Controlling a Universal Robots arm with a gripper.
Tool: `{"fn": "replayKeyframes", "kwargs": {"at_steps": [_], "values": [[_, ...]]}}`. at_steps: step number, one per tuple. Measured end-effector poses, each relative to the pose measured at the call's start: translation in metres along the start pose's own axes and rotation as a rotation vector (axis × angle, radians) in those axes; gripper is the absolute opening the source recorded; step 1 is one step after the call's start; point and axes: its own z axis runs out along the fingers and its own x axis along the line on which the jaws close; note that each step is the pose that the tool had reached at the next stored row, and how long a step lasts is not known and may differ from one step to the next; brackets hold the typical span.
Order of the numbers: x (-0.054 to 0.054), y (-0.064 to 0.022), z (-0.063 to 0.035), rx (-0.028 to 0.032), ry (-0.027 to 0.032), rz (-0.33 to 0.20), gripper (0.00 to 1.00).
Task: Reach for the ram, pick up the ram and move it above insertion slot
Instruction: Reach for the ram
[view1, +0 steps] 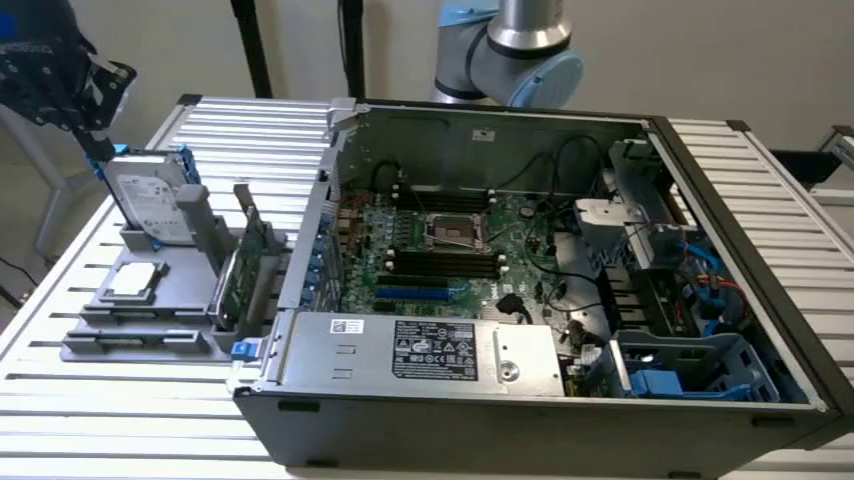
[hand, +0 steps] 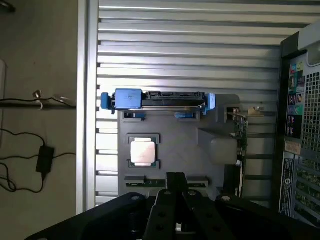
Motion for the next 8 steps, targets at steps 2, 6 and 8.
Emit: {"fn": "replayKeyframes", "kwargs": {"at_steps": [2,6,8], "values": [[0.000,-0.0053,-0.0002,0.0000,-0.0001,0.000,0.11],[0.000,-0.0151,-0.0006,0.0000,0.0000,-0.001,0.11],[0.000,-0.0199,-0.0009,0.0001,0.0001,-0.002,0.11]]}}
